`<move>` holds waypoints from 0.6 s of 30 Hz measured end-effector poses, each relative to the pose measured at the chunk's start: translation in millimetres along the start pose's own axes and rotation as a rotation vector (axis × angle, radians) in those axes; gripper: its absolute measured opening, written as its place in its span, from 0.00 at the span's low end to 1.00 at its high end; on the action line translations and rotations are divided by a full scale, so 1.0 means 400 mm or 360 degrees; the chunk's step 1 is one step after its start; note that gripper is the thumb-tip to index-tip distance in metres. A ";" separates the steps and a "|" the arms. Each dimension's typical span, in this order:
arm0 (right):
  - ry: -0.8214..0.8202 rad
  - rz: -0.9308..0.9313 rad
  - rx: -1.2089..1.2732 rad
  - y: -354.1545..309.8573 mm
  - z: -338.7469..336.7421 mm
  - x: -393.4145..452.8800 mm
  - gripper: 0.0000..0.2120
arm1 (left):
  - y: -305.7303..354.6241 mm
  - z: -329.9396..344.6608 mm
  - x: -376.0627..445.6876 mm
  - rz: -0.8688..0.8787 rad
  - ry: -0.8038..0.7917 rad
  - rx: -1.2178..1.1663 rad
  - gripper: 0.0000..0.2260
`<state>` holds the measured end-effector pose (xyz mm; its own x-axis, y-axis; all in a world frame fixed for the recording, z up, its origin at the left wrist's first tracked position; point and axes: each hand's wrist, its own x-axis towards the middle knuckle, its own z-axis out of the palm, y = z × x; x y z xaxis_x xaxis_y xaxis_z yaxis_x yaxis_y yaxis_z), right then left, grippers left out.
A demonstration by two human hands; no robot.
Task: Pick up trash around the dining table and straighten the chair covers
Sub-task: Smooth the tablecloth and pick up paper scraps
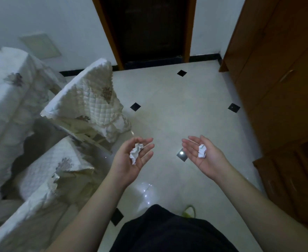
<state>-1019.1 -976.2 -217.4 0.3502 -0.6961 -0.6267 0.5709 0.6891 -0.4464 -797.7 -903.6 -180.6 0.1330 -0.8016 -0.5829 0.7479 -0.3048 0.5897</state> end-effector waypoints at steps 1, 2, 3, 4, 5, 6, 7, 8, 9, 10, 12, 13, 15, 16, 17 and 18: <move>-0.0022 0.0026 0.0012 -0.010 0.011 0.019 0.16 | -0.001 0.001 0.004 0.0010 0.0025 -0.0002 0.05; -0.0043 0.0051 0.0018 -0.016 0.022 0.038 0.16 | 0.002 0.001 0.011 0.0021 0.0051 -0.0014 0.05; -0.0061 0.0082 0.0007 -0.021 0.035 0.059 0.16 | 0.008 0.000 0.020 0.0037 0.0084 -0.0039 0.05; -0.0071 0.0117 -0.0022 -0.023 0.048 0.080 0.16 | 0.018 -0.002 0.029 0.0057 0.0118 -0.0071 0.06; -0.0078 0.0157 -0.0065 -0.023 0.061 0.100 0.15 | 0.030 -0.004 0.038 0.0087 0.0146 -0.0101 0.05; -0.0086 0.0199 -0.0118 -0.021 0.074 0.122 0.15 | 0.041 -0.006 0.048 0.0122 0.0165 -0.0124 0.05; -0.0096 0.0234 -0.0166 -0.020 0.087 0.144 0.15 | 0.052 -0.006 0.059 0.0157 0.0179 -0.0138 0.05; -0.0105 0.0264 -0.0202 -0.020 0.100 0.166 0.14 | 0.062 -0.006 0.070 0.0185 0.0192 -0.0153 0.05; -0.0113 0.0290 -0.0228 -0.021 0.114 0.188 0.14 | 0.072 -0.009 0.084 0.0205 0.0202 -0.0169 0.05; -0.0118 0.0309 -0.0251 -0.022 0.128 0.212 0.14 | 0.081 -0.013 0.101 0.0216 0.0206 -0.0189 0.05; -0.0124 0.0332 -0.0314 -0.025 0.164 0.257 0.13 | 0.100 -0.026 0.141 0.0220 0.0215 -0.0242 0.05; -0.0129 0.0344 -0.0353 -0.027 0.182 0.279 0.13 | 0.109 -0.036 0.164 0.0216 0.0230 -0.0282 0.05; -0.0126 0.0361 -0.0435 -0.036 0.221 0.320 0.13 | 0.132 -0.054 0.217 0.0209 0.0270 -0.0373 0.04; -0.0117 0.0369 -0.0480 -0.044 0.241 0.338 0.13 | 0.147 -0.060 0.241 0.0202 0.0295 -0.0409 0.04; -0.0117 0.0377 -0.0532 -0.055 0.262 0.355 0.13 | 0.164 -0.065 0.265 0.0205 0.0315 -0.0436 0.04; -0.0121 0.0388 -0.0589 -0.067 0.285 0.373 0.13 | 0.182 -0.067 0.287 0.0218 0.0334 -0.0454 0.04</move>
<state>-897.7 -1121.4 -226.1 0.5032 -0.5076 -0.6993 0.1657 0.8510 -0.4984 -710.6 -1004.1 -219.6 0.3525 -0.6933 -0.6286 0.8609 -0.0231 0.5083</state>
